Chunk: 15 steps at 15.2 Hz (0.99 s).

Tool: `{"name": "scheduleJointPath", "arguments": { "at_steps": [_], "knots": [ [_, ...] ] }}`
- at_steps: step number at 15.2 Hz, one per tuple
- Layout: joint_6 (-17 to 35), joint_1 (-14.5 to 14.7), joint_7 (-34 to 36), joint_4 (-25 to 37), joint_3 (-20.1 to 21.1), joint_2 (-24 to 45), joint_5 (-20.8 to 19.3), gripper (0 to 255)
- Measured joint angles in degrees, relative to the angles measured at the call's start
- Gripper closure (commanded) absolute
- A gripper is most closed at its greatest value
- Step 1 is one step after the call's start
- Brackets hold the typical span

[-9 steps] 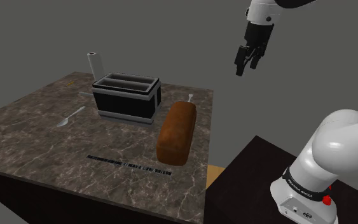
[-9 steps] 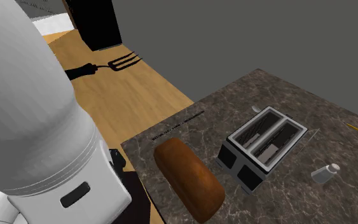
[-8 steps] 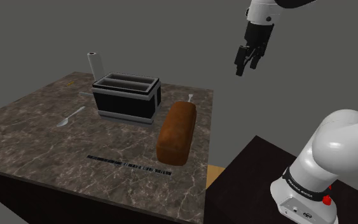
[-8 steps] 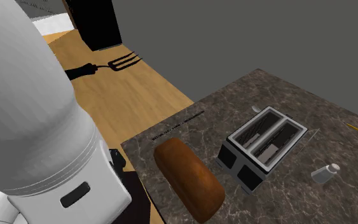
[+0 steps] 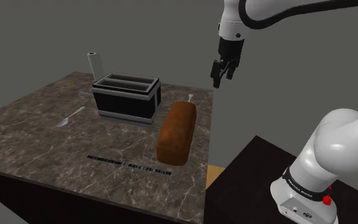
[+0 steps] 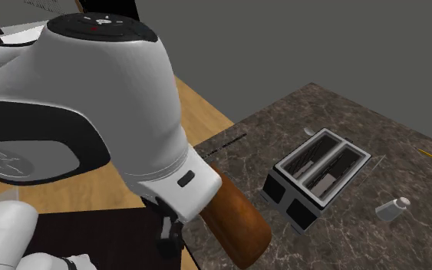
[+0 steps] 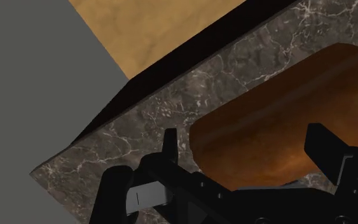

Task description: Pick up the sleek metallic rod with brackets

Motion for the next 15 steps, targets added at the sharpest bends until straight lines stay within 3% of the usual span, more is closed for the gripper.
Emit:
{"name": "scheduleJointPath", "arguments": {
  "at_steps": [7, 15],
  "knots": [
    [7.27, 3.49, 2.21, 2.34, 5.14, 10.42, 1.58, 0],
    [13.64, 6.6, 4.61, 8.7, 10.38, 24.22, 0.57, 0]
  ]
}}
